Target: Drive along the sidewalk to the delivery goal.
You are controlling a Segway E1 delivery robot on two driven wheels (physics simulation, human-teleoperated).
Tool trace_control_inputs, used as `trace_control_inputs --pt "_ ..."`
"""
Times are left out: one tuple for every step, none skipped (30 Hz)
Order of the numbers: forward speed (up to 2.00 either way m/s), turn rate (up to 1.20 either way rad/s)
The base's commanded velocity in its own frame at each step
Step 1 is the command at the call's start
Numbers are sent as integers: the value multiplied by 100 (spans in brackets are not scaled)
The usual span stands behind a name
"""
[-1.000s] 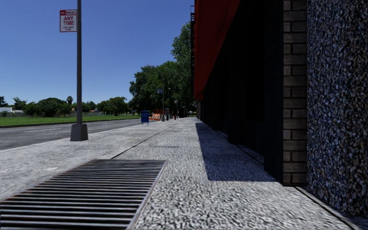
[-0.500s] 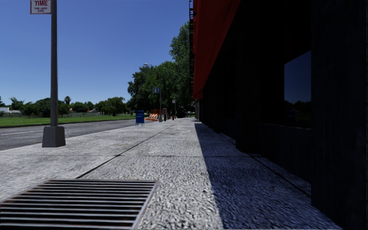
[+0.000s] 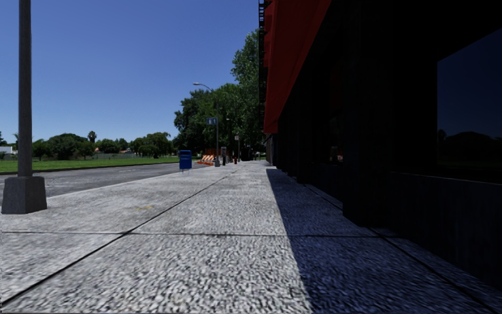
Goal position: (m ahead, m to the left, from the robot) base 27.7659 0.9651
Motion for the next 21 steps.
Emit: trace_control_inputs --pt "200 0" --pt "200 0" --pt "200 0" --pt "200 0" --pt "200 0" --pt "200 0" --pt "200 0" --pt "200 0" --pt "200 0" --pt "200 0" --pt "200 0" --pt "200 0" --pt "200 0" --pt "200 0" --pt "200 0" --pt "200 0" --pt "200 0" --pt "200 0" --pt "200 0" --pt "200 0" --pt "200 0"
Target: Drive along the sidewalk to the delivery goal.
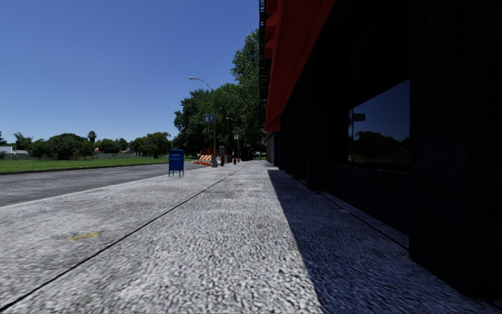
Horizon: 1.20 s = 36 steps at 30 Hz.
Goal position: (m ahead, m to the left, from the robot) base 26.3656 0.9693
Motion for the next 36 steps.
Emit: trace_control_inputs --pt "200 0" --pt "200 0" --pt "200 0" --pt "200 0" --pt "200 0" --pt "200 0" --pt "200 0" --pt "200 0" --pt "200 0" --pt "200 0" --pt "200 0" --pt "200 0" --pt "200 0" --pt "200 0" --pt "200 0" --pt "200 0" --pt "200 0" --pt "200 0" --pt "200 0" --pt "200 0" --pt "200 0" --pt "200 0" --pt "200 0" --pt "200 0" --pt "200 0" --pt "200 0" --pt "200 0" --pt "200 0" --pt "200 0" --pt "200 0" --pt "200 0" --pt "200 0" --pt "200 0" --pt "200 0" --pt "200 0" --pt "200 0"
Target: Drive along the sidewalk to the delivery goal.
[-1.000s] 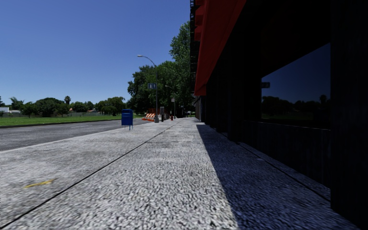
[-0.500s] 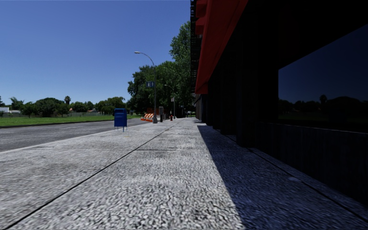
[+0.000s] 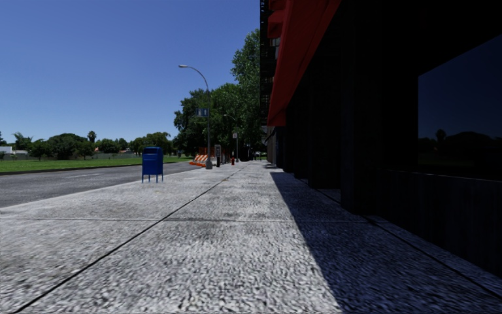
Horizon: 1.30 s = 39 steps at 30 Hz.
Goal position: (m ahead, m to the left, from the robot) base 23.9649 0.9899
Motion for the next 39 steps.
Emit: trace_control_inputs --pt "200 0" --pt "200 0" --pt "200 0" --pt "200 0" --pt "200 0" --pt "200 0" --pt "200 0" --pt "200 0" --pt "200 0" --pt "200 0" --pt "200 0" --pt "200 0" --pt "200 0" --pt "200 0" --pt "200 0" --pt "200 0" --pt "200 0" --pt "200 0" --pt "200 0" --pt "200 0" --pt "200 0" --pt "200 0" --pt "200 0" --pt "200 0" --pt "200 0" --pt "200 0" --pt "200 0" --pt "200 0" --pt "200 0" --pt "200 0" --pt "200 0" --pt "200 0" --pt "200 0" --pt "200 0" --pt "200 0" --pt "200 0" --pt "200 0" --pt "200 0" --pt "200 0"
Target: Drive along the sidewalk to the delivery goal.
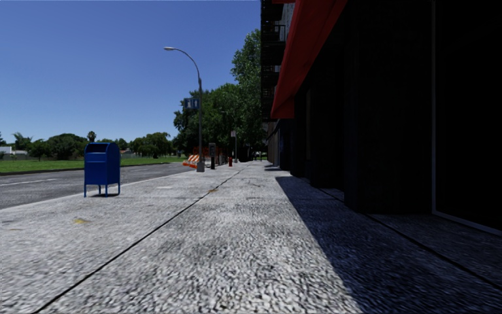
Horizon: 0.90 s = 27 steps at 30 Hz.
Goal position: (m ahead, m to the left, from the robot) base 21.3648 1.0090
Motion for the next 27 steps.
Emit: trace_control_inputs --pt "200 0" --pt "200 0" --pt "200 0" --pt "200 0" --pt "200 0" --pt "200 0" --pt "200 0" --pt "200 0" --pt "200 0" --pt "200 0" --pt "200 0" --pt "200 0" --pt "200 0" --pt "200 0" --pt "200 0" --pt "200 0" --pt "200 0" --pt "200 0" --pt "200 0" --pt "200 0" --pt "200 0" --pt "200 0" --pt "200 0" --pt "200 0" --pt "200 0" --pt "200 0" --pt "200 3"
